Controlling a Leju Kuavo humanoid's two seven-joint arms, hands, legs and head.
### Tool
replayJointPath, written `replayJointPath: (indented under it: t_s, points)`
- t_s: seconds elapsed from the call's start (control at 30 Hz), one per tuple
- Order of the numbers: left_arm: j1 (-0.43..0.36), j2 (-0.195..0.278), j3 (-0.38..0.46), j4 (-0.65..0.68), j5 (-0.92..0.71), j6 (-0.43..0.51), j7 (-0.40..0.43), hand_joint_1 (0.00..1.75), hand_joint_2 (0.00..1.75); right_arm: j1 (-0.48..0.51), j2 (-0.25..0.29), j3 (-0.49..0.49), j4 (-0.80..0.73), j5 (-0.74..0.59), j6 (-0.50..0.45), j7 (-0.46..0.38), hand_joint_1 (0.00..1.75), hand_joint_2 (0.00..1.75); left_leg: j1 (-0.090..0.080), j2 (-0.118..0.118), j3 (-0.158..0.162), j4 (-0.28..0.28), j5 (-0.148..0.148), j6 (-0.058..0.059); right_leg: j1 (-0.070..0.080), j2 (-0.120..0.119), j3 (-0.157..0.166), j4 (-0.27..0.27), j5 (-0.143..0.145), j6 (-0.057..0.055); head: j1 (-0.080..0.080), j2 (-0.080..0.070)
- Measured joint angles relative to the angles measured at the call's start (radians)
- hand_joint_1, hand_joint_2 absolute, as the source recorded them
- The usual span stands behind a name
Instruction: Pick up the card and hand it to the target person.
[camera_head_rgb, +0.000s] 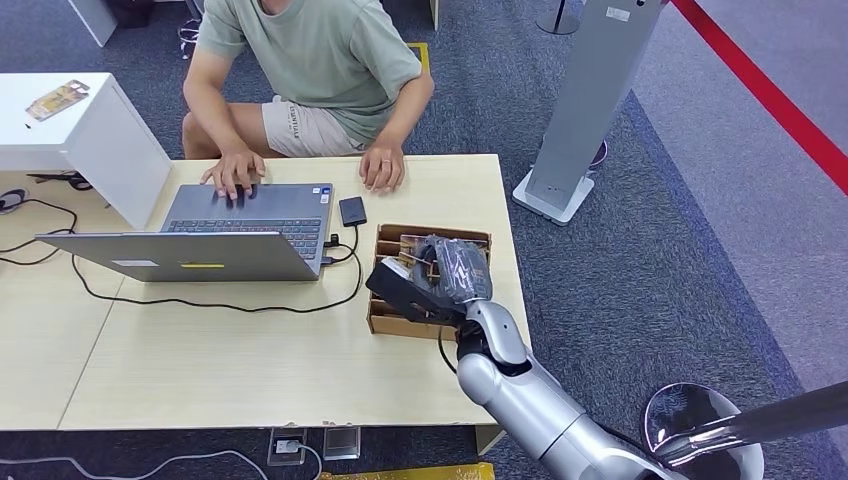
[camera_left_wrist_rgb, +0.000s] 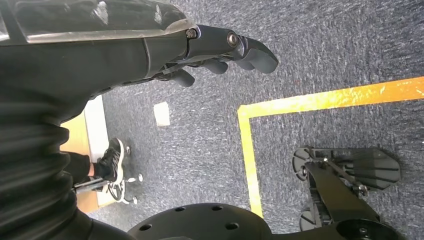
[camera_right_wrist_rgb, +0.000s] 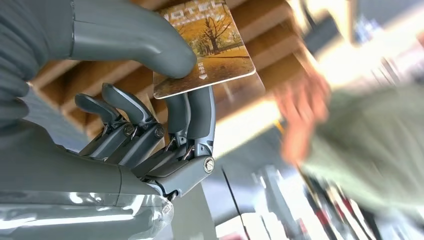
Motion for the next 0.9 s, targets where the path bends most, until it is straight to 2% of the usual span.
replayJointPath:
  t_s: [0.1,0.2,0.53,0.73,0.9]
  points:
    - [0.000,0.000,0.000,0.000,-0.004,0.000,-0.003,0.00,1.75,0.014,-0.009,-0.017,-0.037,0.026,-0.095,-0.047,1.75,1.75,0.000,0.000,0.000,0.000,0.000,0.000,0.000,0.000,0.000,0.000,0.000,0.000,0.000,0.000]
    - [0.001,0.000,0.000,0.000,-0.009,0.000,-0.005,0.00,1.75,0.027,-0.018,-0.033,-0.070,0.035,-0.123,-0.065,1.75,1.75,0.000,0.000,0.000,0.000,0.000,0.000,0.000,0.000,0.000,0.000,0.000,0.000,0.001,0.000]
    - [0.000,0.000,-0.001,0.000,-0.035,-0.008,-0.006,0.00,1.75,-0.006,-0.029,-0.066,-0.111,-0.044,-0.065,-0.070,1.75,1.75,0.000,0.000,-0.001,0.000,0.000,0.000,0.000,0.000,0.000,0.000,0.000,0.000,-0.001,0.000]
    - [-0.002,0.000,-0.003,0.000,-0.053,-0.011,-0.015,0.00,1.75,-0.166,0.007,-0.068,-0.004,-0.111,0.000,-0.069,1.75,1.75,0.000,0.000,-0.001,0.000,0.001,0.000,0.000,0.000,0.000,0.001,0.001,0.000,0.001,0.000]
    - [-0.003,0.001,-0.003,0.000,-0.055,-0.011,-0.023,0.00,1.75,-0.308,0.060,-0.060,0.185,-0.100,0.067,-0.009,1.75,1.75,0.000,0.000,-0.001,0.000,0.001,0.000,0.000,-0.001,0.000,0.001,0.001,0.000,0.000,0.000]
